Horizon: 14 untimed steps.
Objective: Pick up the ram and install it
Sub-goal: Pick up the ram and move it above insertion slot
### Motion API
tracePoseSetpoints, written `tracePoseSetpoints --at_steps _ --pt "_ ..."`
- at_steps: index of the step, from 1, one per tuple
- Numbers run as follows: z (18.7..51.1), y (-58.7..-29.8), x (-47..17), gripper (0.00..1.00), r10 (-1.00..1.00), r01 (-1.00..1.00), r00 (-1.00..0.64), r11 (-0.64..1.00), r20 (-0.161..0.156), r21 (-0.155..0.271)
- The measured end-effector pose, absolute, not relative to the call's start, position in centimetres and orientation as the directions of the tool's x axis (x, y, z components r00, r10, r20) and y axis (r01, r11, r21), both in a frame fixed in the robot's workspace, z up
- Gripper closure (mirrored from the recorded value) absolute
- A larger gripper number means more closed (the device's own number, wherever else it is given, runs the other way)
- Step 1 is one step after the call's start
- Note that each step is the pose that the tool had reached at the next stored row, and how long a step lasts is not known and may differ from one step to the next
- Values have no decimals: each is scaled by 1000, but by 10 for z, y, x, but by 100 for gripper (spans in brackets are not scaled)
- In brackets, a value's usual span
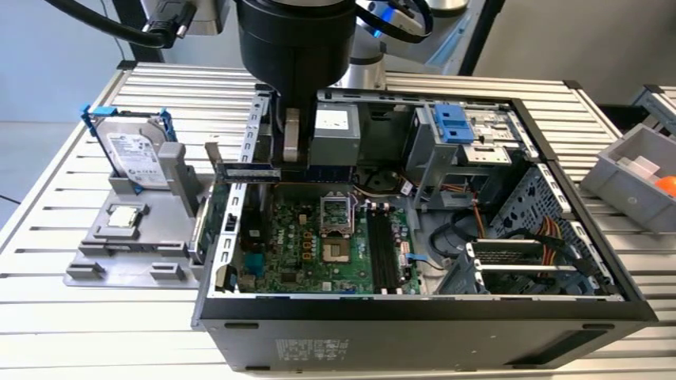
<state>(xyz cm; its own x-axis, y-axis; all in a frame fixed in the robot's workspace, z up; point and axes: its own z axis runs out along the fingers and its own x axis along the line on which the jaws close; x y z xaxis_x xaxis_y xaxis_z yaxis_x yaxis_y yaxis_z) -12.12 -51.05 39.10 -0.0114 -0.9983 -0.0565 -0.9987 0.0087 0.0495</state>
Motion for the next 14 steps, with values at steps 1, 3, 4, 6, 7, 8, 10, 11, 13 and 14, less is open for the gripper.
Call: tracePoseSetpoints --at_steps 1,3,4,6,7,8,10,11,13,14 --pt "391 -510 -121 100 -998 -999 -11 9 -56 49" --pt "391 -510 -121 100 -998 -999 -11 9 -56 50" --pt "391 -510 -121 100 -998 -999 -11 9 -56 50" --pt "391 -510 -121 100 -998 -999 -11 9 -56 50" --pt "391 -510 -120 100 -998 -999 -11 9 -56 49" --pt "391 -510 -120 100 -998 -999 -11 8 -56 50" --pt "391 -510 -119 100 -998 -999 -11 9 -56 50" --pt "391 -510 -118 100 -998 -999 -11 9 -56 50" --pt "391 -510 -115 100 -998 -999 -11 9 -56 49" --pt "391 -510 -114 100 -998 -999 -11 9 -56 49"
